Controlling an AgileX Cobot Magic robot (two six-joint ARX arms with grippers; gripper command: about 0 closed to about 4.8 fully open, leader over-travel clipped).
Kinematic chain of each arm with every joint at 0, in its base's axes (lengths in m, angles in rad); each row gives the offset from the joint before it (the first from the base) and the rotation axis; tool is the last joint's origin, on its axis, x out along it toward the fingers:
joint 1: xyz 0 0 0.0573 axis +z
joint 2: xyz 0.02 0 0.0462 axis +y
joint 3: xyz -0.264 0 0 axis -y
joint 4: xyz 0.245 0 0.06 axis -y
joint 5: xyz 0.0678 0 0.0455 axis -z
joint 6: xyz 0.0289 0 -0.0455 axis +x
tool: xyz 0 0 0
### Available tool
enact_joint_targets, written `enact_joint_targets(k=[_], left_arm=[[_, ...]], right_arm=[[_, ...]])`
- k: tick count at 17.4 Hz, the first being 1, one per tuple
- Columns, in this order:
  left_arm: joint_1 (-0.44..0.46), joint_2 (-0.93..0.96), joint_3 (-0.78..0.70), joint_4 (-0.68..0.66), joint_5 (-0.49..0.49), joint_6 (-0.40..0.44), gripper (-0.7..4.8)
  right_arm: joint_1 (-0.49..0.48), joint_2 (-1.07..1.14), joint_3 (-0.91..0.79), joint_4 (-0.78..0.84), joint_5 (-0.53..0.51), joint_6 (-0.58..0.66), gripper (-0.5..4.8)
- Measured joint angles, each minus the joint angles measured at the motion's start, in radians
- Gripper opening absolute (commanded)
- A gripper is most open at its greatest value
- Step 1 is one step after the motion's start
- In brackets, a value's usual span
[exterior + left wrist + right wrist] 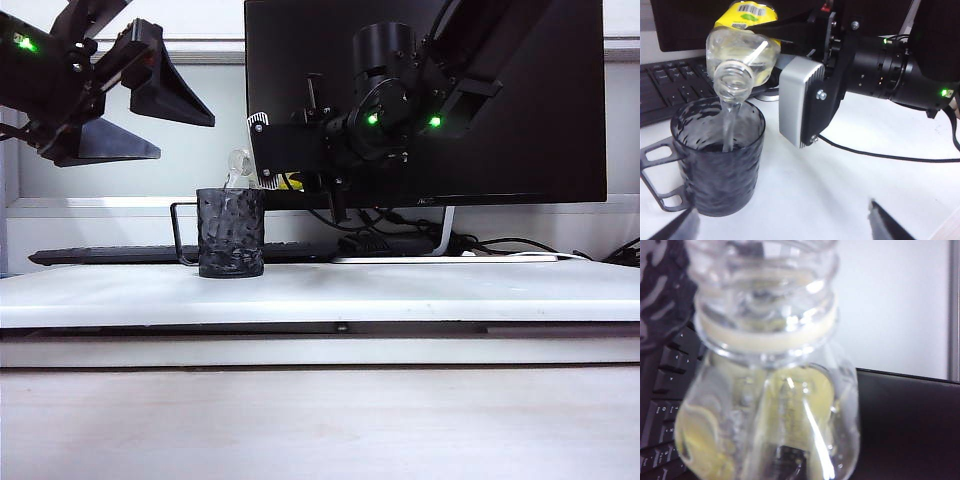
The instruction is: Carefully pick up the bottle and pour some water from the bottle into the cup.
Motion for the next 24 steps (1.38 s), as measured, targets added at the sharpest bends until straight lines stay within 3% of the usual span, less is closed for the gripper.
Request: enact_joint_targets(k=[7, 24], left_arm=[[0.0, 0.0, 0.0, 0.042, -0.025, 0.067, 4.79], [0.0, 0.0, 0.0, 0.043, -0.036, 0.072, 4.79]], right_arm=[[0.0, 0.0, 0.0, 0.02, 0.0, 0.0, 0.97], [-0.001, 0.0, 0.0, 0.026, 0.0, -0.038, 0.93]])
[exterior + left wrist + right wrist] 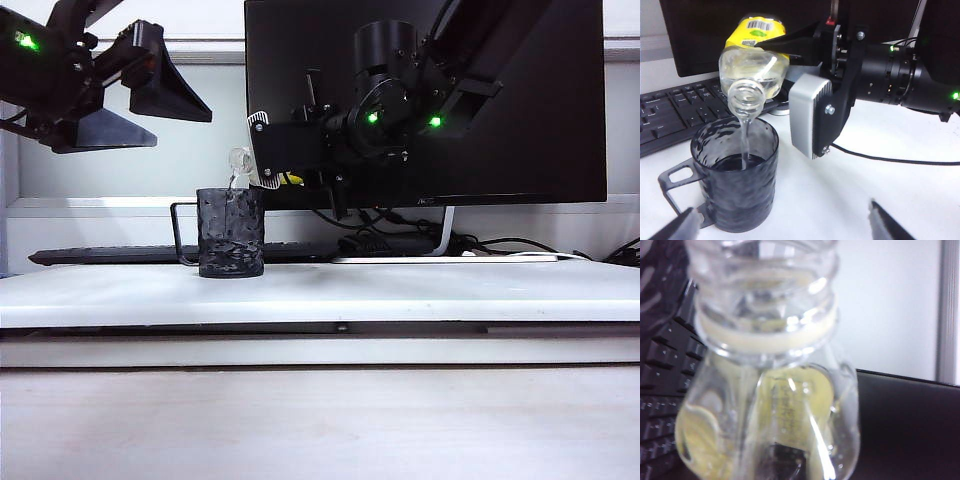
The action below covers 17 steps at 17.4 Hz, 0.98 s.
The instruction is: Carefully pick up the bottle and pour some water from the bottle into the cup.
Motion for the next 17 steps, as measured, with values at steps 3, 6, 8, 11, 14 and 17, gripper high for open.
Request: enact_joint_targets(k=[3, 6, 8, 11, 14, 17], left_arm=[[0.0, 0.0, 0.0, 0.0, 0.0, 0.0, 4.79], [0.0, 0.0, 0.0, 0.0, 0.0, 0.0, 4.79], [0.0, 0.0, 0.0, 0.0, 0.0, 0.0, 4.79], [0.0, 0.0, 0.0, 0.0, 0.0, 0.0, 4.79], [0.0, 0.0, 0.0, 0.0, 0.0, 0.0, 4.79], [0.0, 0.0, 0.0, 0.0, 0.0, 0.0, 4.79]], right_arm=[[0.0, 0.0, 0.0, 0.002, 0.0, -0.006, 0.93], [0.0, 0.0, 0.0, 0.002, 0.0, -0.008, 0.93], [0.0, 0.0, 0.0, 0.003, 0.0, -0.008, 0.93], [0.0, 0.0, 0.0, 0.003, 0.0, -0.011, 0.93], [0.0, 0.0, 0.001, 0.003, 0.0, -0.011, 0.93], [0.0, 0.0, 0.001, 0.008, 0.0, -0.01, 0.93]])
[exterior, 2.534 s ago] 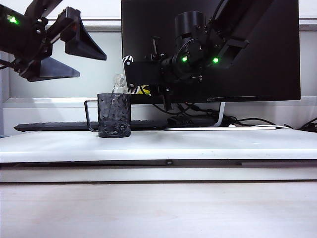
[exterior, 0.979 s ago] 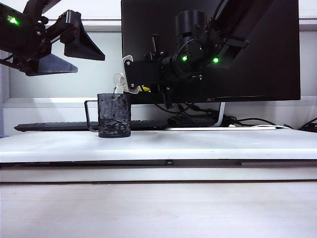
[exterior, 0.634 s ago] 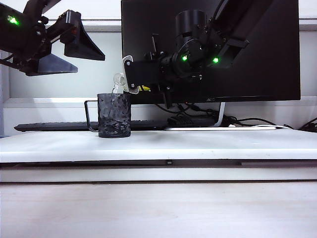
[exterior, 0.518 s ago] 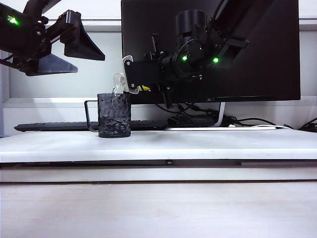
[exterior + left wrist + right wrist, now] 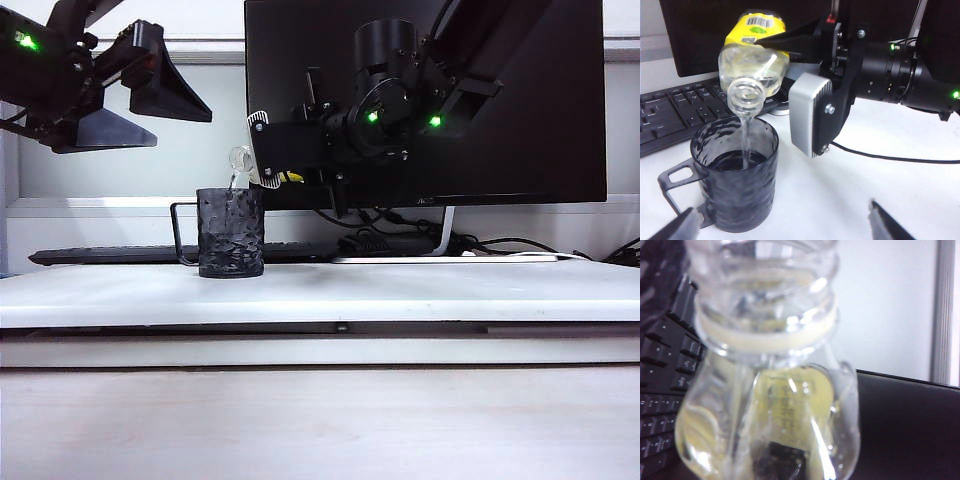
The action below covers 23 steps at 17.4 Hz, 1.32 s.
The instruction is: Carefully pick up the bottle and pour some water from the bottle into the cup.
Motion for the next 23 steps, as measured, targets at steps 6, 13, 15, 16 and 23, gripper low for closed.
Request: enact_joint_targets(k=[6, 13, 15, 16, 23], left_arm=[[0.0, 0.0, 0.0, 0.0, 0.0, 0.0, 4.79], [0.0, 0.0, 0.0, 0.0, 0.0, 0.0, 4.79], [0.0, -0.002, 0.0, 0.0, 0.001, -0.001, 4.79], [0.0, -0.004, 0.0, 0.001, 0.006, -0.003, 4.79], [0.0, -0.159, 0.0, 0.03, 0.039, -0.048, 4.79]], right_arm=[[0.0, 0.0, 0.0, 0.002, 0.009, 0.187, 0.93], [0.012, -0.002, -0.001, 0.026, 0.129, 0.777, 0.93], [0.017, -0.011, -0.002, 0.031, 0.167, 0.948, 0.93], [0.017, -0.021, -0.002, 0.03, 0.173, 1.03, 0.93], [0.015, -0.335, -0.002, -0.162, 0.181, 1.696, 0.93]])
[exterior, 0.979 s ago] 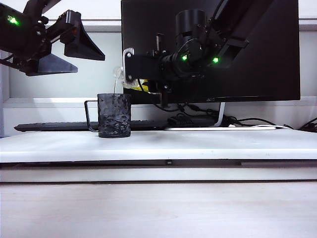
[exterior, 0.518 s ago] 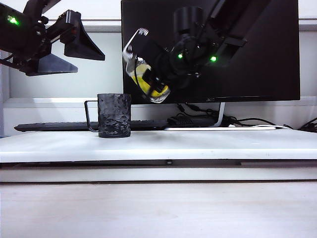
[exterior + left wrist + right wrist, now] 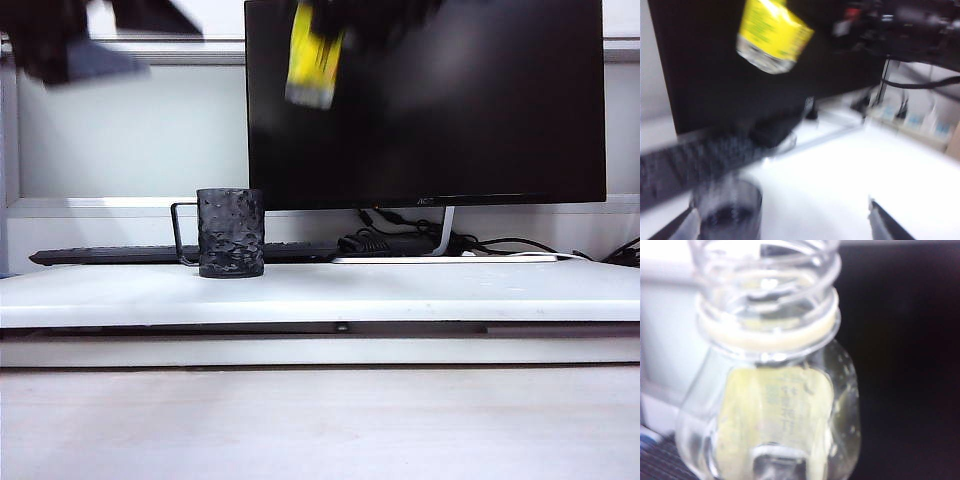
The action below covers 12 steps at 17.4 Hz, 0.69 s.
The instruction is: Carefully pick up the bottle and pour some water from the bottle into the cup.
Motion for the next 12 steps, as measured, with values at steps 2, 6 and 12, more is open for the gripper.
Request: enact_joint_targets(k=[2, 6, 12], left_arm=[[0.0, -0.084, 0.0, -0.004, 0.0, -0.019, 4.79], [0.0, -0.273, 0.0, -0.019, -0.027, -0.023, 4.79], [0.0, -0.459, 0.0, -0.265, -0.125, 0.024, 4.79]], right_arm=[[0.0, -0.132, 0.001, -0.09, 0.02, 0.009, 0.93], [-0.019, -0.375, 0.005, -0.346, 0.187, -0.114, 0.93], [-0.072, -0.48, -0.151, -0.682, 0.223, -0.12, 0.71]])
